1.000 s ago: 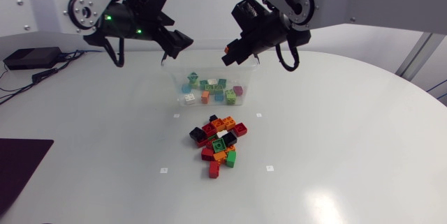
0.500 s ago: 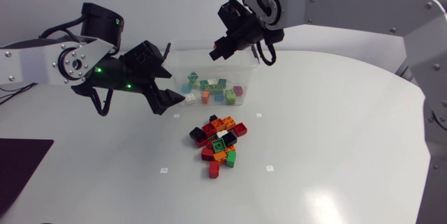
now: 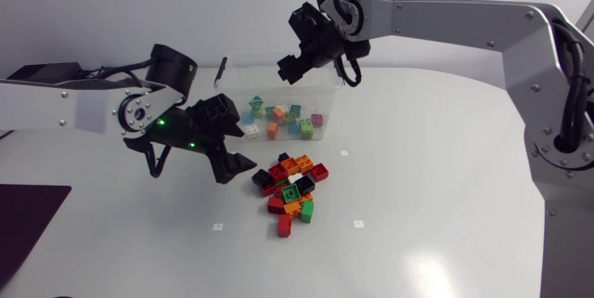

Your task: Place the duplo bricks in the container

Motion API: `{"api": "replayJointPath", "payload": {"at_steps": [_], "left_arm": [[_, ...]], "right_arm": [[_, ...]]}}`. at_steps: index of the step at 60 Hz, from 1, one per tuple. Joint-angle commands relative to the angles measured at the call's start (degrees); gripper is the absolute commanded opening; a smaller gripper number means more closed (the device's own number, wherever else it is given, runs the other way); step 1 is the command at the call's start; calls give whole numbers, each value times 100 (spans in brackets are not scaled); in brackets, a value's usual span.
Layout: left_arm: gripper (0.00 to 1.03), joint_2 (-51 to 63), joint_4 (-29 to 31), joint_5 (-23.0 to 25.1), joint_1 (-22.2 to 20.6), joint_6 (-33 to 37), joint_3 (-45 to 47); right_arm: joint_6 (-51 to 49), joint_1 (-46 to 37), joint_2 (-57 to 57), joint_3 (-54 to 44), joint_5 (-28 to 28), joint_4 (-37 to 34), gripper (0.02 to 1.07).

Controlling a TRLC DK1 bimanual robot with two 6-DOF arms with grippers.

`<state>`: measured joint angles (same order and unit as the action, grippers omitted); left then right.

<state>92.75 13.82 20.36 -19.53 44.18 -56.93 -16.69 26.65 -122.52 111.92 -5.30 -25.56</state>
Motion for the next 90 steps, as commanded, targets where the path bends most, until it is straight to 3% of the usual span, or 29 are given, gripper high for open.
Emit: {"api": "replayJointPath", "payload": {"at_steps": [1, 14, 46, 59, 76, 90], "left_arm": [[98, 217, -29, -94, -165, 3, 173], [98, 604, -20, -155, -218, -490, -29], [96, 1483, 1228, -102, -33, -1861, -1242], [96, 1571, 1808, 91, -69, -1993, -1523], [93, 1782, 1913, 100, -218, -2133, -1699], [84, 2063, 1975, 100, -253, -2204, -1884]], "right_arm": [[-36, -46, 413, -188, -6, -45, 97], [-89, -64, 1441, -1339, -15, 201, 97], [-107, -99, 3612, -4046, -94, 587, 97], [-115, -117, 4061, -4688, -112, 596, 97], [-159, -143, 4438, -5602, -147, 754, 97], [-195, -266, 4623, -6068, -261, 851, 97]]}}
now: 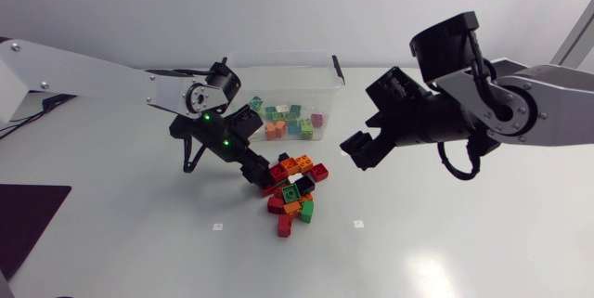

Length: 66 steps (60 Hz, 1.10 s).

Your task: Place the duplo bricks in the container

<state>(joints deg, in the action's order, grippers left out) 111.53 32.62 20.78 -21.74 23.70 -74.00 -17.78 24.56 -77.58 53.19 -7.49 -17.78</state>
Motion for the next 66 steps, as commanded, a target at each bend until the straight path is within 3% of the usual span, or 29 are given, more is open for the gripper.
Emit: {"api": "replayJointPath", "payload": {"at_steps": [1, 5, 14, 19, 23, 25, 45, 66], "left_arm": [[83, 194, 95, 58, -32, -156, -185], [81, 238, 122, 58, -41, -156, -194], [66, 308, 122, 58, -59, -173, -203], [53, 326, 139, 58, -59, -199, -220], [33, 379, 174, 67, -50, -261, -264], [30, 388, 201, 76, -50, -261, -282], [27, 89, 587, 313, 91, -147, -396], [27, -940, 693, 366, 223, 29, -177]], "right_arm": [[-94, -65, 138, -212, -42, 82, 97], [-129, -91, 147, -283, -51, 108, 97], [-182, -118, 103, -388, -60, 135, 96], [-199, -118, 33, -450, -60, 231, 96], [-199, -118, -82, -467, -60, 275, 96], [-199, -109, -152, -476, -60, 275, 96], [-138, -21, -1092, -230, 19, 433, 93], [460, 462, -2288, 491, 573, 328, 93]]}}
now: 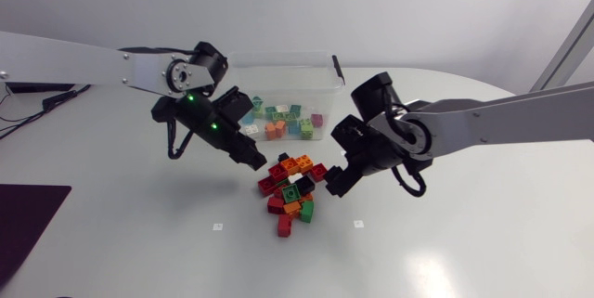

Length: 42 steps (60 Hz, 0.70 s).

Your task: Place the duplo bricks in the container

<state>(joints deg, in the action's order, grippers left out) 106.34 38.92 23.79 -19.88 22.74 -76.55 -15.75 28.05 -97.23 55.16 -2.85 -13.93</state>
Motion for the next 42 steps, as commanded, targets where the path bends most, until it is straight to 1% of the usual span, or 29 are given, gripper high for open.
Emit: {"api": "replayJointPath", "payload": {"at_steps": [1, 20, 32, 37, 42], "left_arm": [[27, -466, 63, 64, 37, 134, 79], [27, -1248, -253, 240, 221, 152, 62], [27, -1670, -587, 354, 292, 108, 70], [27, -1801, -763, 477, 371, 64, 70], [27, -1863, -921, 530, 432, 11, 18]], "right_arm": [[283, 130, -376, 338, 127, -74, 93], [687, 306, -1237, 1226, 426, -637, 93], [775, 324, -1606, 1577, 531, -760, 93], [784, 315, -1720, 1718, 531, -848, 92], [801, 297, -1808, 1823, 531, -901, 84]]}}
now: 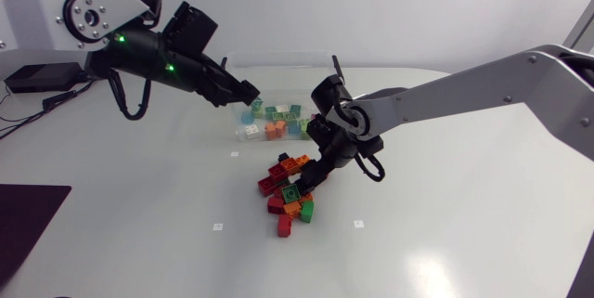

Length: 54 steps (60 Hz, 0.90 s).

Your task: Place the duplo bricks in the container

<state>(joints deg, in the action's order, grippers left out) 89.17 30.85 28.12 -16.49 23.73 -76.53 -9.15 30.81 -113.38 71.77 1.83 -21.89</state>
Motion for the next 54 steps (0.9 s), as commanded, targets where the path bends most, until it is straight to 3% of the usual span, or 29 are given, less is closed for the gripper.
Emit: {"api": "replayJointPath", "payload": {"at_steps": [1, 7, 31, 54], "left_arm": [[27, -154, -150, 106, 102, -105, 16], [27, -163, -334, 168, 173, -167, -64], [27, 40, -870, 185, 252, -307, -248], [28, 787, -1222, 176, 287, -360, -758]], "right_arm": [[141, 13, -211, 180, 64, -105, 83], [141, 4, -325, 320, 64, -202, 77], [150, -101, -553, 382, -33, -307, 32], [53, -295, 449, -576, -68, -210, 31]]}}
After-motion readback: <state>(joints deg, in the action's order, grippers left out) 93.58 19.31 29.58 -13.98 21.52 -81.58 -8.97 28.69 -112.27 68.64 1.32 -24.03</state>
